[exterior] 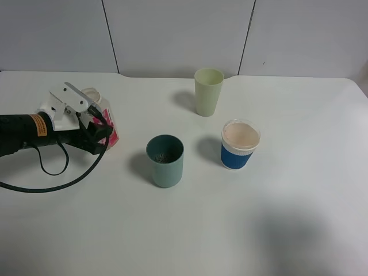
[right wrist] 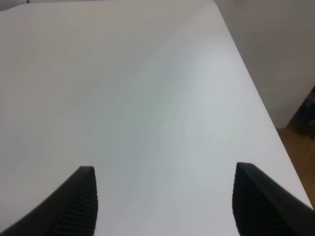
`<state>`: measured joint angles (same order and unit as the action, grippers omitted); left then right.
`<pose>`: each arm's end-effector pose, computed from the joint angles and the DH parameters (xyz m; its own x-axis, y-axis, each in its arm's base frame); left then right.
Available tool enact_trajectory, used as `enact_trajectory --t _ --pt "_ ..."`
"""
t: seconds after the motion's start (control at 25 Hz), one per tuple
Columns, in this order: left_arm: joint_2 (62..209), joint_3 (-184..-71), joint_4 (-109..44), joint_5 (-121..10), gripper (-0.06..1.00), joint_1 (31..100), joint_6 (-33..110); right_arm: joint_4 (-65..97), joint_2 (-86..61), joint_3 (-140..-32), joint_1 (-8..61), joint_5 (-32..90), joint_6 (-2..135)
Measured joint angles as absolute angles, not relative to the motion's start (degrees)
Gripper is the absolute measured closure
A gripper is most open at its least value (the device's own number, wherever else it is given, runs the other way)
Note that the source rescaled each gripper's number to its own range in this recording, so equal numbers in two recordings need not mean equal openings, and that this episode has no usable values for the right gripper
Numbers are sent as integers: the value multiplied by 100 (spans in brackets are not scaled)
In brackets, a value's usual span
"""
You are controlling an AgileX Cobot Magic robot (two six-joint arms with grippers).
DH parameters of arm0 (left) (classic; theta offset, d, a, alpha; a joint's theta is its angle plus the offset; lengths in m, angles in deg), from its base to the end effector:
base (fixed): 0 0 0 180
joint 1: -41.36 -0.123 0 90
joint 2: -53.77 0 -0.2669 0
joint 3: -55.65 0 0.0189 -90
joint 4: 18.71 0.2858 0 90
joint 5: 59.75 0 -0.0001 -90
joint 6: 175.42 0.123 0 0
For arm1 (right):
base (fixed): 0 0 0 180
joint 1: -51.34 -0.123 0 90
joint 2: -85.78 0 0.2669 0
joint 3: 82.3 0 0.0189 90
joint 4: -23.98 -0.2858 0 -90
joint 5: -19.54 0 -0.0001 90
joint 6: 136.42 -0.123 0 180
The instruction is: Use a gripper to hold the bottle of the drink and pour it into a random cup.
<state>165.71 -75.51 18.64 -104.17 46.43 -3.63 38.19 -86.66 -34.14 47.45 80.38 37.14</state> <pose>0.2994 -0.0789 0.0464 -0.3550 0.3481 -0.8676 0.5963 0.7991 0.0766 0.0707 -0.0216 0.2823 -0.4355 -0.0398 -0.8993 0.1218 0.9872 -0.1026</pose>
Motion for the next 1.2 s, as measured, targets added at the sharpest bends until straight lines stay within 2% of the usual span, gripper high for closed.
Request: enact_trajectory --t 0.2,0.36,0.72,1.2 --pt "16571 -7546 1864 -10417 39 4643 -363 3819 -8666 -3414 4745 8038 3714" --pt "16571 -7546 1864 -10424 26 4643 -363 3819 -8666 -3414 4745 8038 3714" --pt "16141 -7520 1857 -10368 24 4643 -477 3819 -8666 -3414 4745 8038 3714" --pt "14180 -7504 1845 -9435 24 4766 -774 3819 -8666 -3414 4745 8038 3714"
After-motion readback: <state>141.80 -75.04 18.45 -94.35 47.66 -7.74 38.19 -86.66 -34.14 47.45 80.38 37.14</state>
